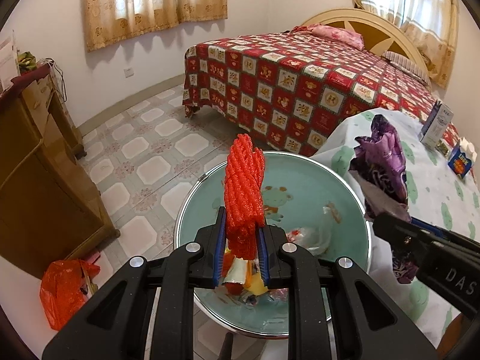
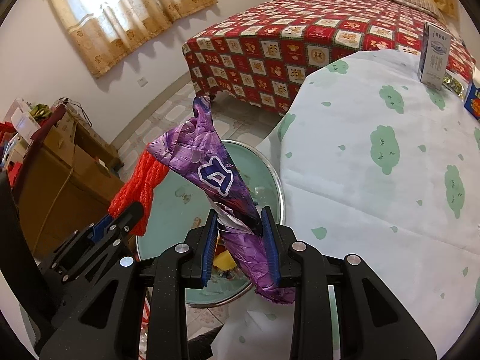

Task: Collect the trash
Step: 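Carry the red net with the left tool while the right tool carries the purple wrapper over the bucket, then open the right tool dropping the purple wrapper while the left tool releases the red net into the bucket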

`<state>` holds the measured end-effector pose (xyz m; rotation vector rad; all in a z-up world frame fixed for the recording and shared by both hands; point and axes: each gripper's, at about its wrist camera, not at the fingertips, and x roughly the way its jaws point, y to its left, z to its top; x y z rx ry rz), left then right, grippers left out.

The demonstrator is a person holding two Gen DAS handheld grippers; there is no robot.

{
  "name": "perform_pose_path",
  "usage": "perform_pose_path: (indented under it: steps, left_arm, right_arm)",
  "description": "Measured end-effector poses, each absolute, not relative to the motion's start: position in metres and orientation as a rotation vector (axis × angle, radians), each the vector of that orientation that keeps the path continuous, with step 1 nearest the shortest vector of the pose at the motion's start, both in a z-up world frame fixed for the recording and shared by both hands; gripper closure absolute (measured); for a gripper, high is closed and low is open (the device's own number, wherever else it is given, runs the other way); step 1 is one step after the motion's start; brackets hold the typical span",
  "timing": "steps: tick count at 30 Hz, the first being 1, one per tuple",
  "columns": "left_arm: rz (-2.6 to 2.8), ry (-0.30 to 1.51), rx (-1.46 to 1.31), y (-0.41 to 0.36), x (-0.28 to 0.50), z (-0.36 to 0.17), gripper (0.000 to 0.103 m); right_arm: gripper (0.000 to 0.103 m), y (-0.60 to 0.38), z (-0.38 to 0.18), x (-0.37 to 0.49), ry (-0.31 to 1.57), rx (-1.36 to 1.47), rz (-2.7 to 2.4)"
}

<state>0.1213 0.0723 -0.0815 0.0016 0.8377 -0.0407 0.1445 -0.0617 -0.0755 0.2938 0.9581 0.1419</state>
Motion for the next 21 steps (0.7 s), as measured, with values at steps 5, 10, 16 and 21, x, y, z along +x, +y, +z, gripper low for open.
perform_pose_path:
  steps: [5, 10, 16, 21]
  left_arm:
    - [-0.035, 0.868, -0.007, 0.076, 0.126, -0.090, 0.084]
    - [-0.033, 0.883, -0.015, 0.078, 0.128, -0.094, 0.084]
    - [-0.032, 0.895, -0.014, 0.079, 0.129, -0.098, 0.084]
    - [-0.025, 0.900, -0.015, 0.080, 0.130, -0.099, 0.084]
  right_arm:
    - [0.073, -0.058, -0.080, 0.150, 0.971, 0.288, 0.140]
    - [0.073, -0.055, -0.084, 0.156, 0.983, 0.286, 0.140]
    - [0.072, -0.051, -0.089, 0.162, 1.001, 0.276, 0.151]
    - [0.072, -0.047, -0.093, 0.168, 1.013, 0.284, 0.155]
